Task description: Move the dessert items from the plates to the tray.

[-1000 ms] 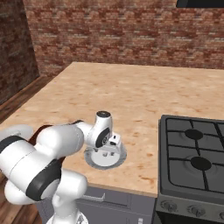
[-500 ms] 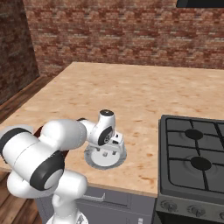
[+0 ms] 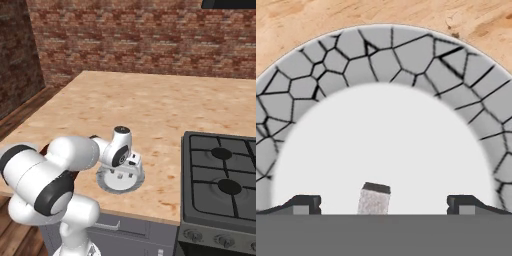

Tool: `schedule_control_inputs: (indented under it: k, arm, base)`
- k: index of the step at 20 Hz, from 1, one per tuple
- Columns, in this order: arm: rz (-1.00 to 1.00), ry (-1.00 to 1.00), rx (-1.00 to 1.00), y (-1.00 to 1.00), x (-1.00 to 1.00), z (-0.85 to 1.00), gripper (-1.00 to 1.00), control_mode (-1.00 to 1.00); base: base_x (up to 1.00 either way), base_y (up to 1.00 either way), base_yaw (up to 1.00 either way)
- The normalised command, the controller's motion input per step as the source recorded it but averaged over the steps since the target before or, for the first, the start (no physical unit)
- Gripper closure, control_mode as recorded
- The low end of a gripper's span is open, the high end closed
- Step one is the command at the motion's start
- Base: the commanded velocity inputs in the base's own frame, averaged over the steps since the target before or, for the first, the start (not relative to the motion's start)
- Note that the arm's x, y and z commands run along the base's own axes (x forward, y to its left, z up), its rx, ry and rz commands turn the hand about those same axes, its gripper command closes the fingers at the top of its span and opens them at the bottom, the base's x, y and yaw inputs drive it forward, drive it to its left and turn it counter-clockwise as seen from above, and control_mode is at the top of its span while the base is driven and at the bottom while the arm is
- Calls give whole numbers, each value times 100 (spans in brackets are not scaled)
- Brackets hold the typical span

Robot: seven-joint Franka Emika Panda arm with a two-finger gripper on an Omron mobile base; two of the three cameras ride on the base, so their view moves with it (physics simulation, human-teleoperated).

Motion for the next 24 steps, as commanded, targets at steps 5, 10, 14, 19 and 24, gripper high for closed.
schedule_control_inputs:
  k: [5, 10, 14, 19, 24]
  arm:
    - [0, 0, 0, 2, 0, -12, -100, -100]
    - [0, 0, 0, 12, 0, -11, -100, -100]
    - [0, -2, 0, 12, 0, -13, -100, -100]
    - [0, 0, 0, 0, 0, -5, -100, -100]
    - [0, 0, 0, 0, 0, -16, 100, -100]
  base:
    - [0, 0, 0]
    - [0, 0, 0]
    - [0, 0, 0]
    - [0, 0, 0]
    - [0, 0, 0]
